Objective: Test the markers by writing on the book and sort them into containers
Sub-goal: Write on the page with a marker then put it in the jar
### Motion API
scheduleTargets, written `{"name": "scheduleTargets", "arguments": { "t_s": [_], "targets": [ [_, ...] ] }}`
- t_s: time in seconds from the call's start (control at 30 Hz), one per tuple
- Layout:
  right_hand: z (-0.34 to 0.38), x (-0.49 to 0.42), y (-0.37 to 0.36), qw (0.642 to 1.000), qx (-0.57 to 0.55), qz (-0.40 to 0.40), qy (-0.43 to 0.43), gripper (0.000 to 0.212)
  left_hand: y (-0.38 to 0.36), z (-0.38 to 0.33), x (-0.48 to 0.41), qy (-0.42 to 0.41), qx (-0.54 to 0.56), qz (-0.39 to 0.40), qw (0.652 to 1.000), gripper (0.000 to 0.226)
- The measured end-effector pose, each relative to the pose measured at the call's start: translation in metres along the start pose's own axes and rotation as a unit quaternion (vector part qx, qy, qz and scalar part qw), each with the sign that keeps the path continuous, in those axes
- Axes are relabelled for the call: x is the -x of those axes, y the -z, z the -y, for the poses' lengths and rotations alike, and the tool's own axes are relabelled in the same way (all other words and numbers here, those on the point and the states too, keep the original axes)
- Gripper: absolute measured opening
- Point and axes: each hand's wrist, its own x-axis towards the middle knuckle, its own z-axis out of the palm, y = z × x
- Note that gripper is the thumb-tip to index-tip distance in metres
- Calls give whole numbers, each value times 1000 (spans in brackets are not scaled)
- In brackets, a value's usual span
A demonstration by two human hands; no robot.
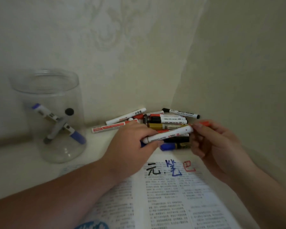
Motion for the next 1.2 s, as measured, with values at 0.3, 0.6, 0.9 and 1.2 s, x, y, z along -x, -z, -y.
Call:
{"name": "scheduleTargets", "arguments": {
  "t_s": [0.3, 0.6, 0.9, 1.2],
  "targets": [
    [64, -42, -41, 984, 43, -47, 168, 29, 7, 6, -6, 210, 133, -105, 963, 30],
    [79, -49, -184, 918, 253, 141, 272, 9, 4, 8, -5, 164, -75, 14, 984, 25],
    [52, -71, -223, 858, 443, 196, 169, 14, 5, 6, -2, 192, -28, 26, 981, 25],
    [48, -77, -238, 837, 477, 225, 143, 16, 6, 5, -3, 207, -23, 33, 977, 24]
  ]
}}
